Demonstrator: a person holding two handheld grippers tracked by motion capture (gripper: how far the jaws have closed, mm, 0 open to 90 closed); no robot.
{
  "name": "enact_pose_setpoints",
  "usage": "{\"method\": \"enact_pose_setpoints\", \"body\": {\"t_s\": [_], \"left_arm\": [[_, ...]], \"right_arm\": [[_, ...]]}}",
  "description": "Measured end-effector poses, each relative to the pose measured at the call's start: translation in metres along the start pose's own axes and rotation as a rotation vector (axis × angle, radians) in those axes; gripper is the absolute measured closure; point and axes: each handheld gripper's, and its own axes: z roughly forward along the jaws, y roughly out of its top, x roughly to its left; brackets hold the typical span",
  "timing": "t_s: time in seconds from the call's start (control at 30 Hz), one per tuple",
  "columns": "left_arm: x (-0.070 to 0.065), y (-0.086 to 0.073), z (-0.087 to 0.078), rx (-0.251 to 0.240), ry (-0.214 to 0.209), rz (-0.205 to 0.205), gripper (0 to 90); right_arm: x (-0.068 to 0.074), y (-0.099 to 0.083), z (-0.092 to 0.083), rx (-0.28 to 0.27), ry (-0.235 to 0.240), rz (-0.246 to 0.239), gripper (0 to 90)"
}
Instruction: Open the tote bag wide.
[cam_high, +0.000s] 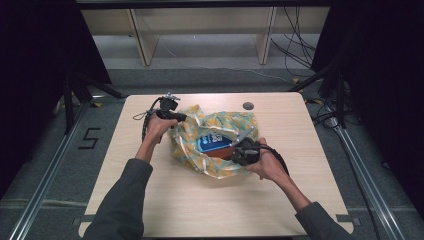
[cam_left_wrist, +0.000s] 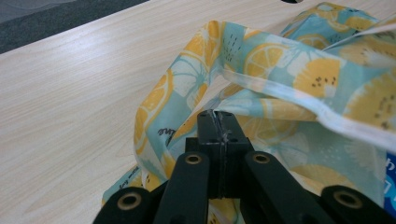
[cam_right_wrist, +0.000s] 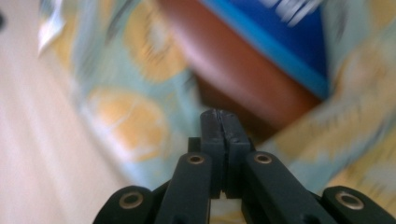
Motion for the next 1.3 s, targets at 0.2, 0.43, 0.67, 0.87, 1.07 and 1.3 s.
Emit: {"method": "enact_pose_setpoints", "body": {"t_s": [0.2,0.43,0.67,0.87,1.07,1.3], "left_arm": [[-0.004,0.002,0.005,0.004,0.002,0.001,89.1],[-0.013,0.004,-0.008,-0.001,-0.019,0.052,68.8],[-0.026,0.007,-0.057,-0.062,-0.012,0.083,44.6],[-0.051,-0.003,-0.106,-0.18,-0.034,0.122,44.7],[-0.101,-0.015,-0.087,-0.112,-0.196,0.228,63.9],[-0.125,-0.053,-0.041,0.161,-0.234,0.343,76.8]], "right_arm": [[0.019,-0.028,0.009,0.07,0.061,-0.021,90.0],[0.011,-0.005,-0.024,-0.132,0.001,0.003,90.0],[-0.005,0.044,-0.032,-0.158,-0.066,-0.039,90.0],[-0.019,0.06,0.0,-0.04,-0.089,-0.037,90.0],[-0.021,0.066,0.016,0.016,-0.095,-0.045,90.0],[-0.052,0.085,0.026,0.069,-0.274,-0.015,90.0]]}}
